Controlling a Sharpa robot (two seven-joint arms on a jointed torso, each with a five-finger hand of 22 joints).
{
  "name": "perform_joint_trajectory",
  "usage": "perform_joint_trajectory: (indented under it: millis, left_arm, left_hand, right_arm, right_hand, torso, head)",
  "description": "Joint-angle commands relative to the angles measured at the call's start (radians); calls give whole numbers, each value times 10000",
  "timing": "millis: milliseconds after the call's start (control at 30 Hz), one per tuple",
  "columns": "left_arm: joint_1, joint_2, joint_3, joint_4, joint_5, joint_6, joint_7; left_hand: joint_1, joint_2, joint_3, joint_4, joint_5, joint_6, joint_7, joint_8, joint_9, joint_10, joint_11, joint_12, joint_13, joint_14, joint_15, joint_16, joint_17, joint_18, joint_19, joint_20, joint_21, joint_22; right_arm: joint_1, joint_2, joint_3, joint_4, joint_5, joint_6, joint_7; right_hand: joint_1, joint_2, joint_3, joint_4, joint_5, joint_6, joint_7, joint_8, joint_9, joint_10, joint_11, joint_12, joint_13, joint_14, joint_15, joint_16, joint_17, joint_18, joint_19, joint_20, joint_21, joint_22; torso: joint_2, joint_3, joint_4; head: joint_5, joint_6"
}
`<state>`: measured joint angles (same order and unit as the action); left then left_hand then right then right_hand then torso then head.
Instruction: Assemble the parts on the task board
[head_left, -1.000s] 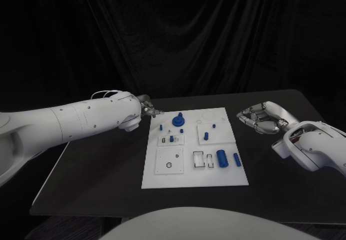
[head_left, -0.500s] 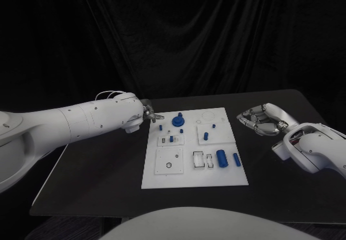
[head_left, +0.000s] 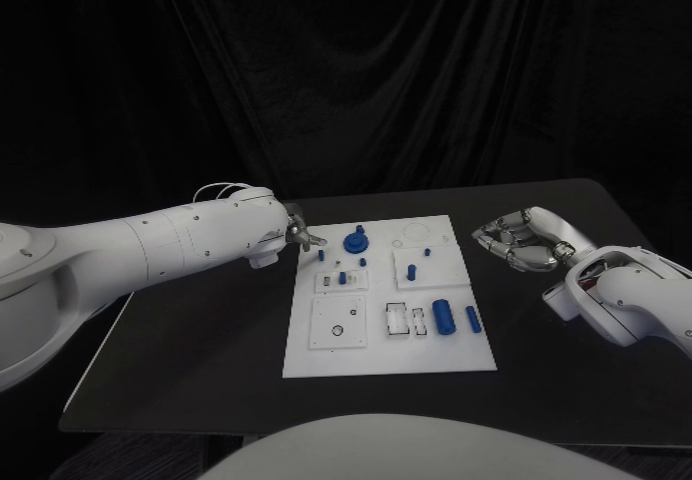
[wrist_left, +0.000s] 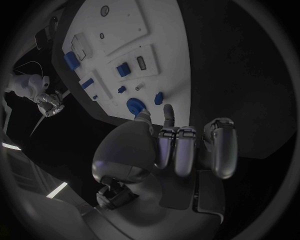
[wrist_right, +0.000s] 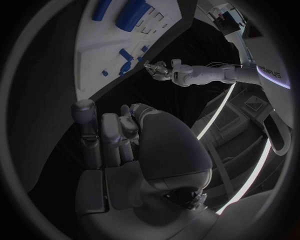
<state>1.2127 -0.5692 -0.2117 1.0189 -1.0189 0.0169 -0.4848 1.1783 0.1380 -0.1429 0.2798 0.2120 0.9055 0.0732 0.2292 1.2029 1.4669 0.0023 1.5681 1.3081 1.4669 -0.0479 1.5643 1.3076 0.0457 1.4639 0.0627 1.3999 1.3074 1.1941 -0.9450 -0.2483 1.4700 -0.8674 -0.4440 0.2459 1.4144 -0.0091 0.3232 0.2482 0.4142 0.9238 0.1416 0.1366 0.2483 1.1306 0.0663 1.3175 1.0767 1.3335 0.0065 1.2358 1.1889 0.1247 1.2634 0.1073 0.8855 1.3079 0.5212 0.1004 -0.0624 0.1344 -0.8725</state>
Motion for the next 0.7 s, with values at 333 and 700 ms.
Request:
perform_joint_trajectory:
  millis: [333,700]
  left_arm:
    - [-160,182,9,-193,4,302,378]
    - [-255,306,9,-391,4,29,830]
  left_hand:
    - [264,1,121,-31,243,-198,80,-225,-131,1039,109,27,2627,1039,95,65,2632,20,-27,98,-135,1997]
    - [384,21,223,-41,386,-250,115,-376,-243,1039,143,27,2627,1039,129,65,2632,45,-98,129,-243,1963]
  right_arm:
    - [-27,25,8,9,-3,73,-205]
    - [-27,38,8,-6,-3,163,-325]
  right_hand:
    - [164,7,55,-45,66,4,19,44,3,-6,2,-26,11,-25,-29,25,14,58,-43,42,-42,889]
    - [185,8,70,-66,81,9,19,49,6,2,0,-20,20,-20,-30,32,19,59,-41,41,-46,889]
  torso:
    - [-4,-2,8]
    - [2,-2,0]
  head:
    - [-20,-2]
    - [-25,-2]
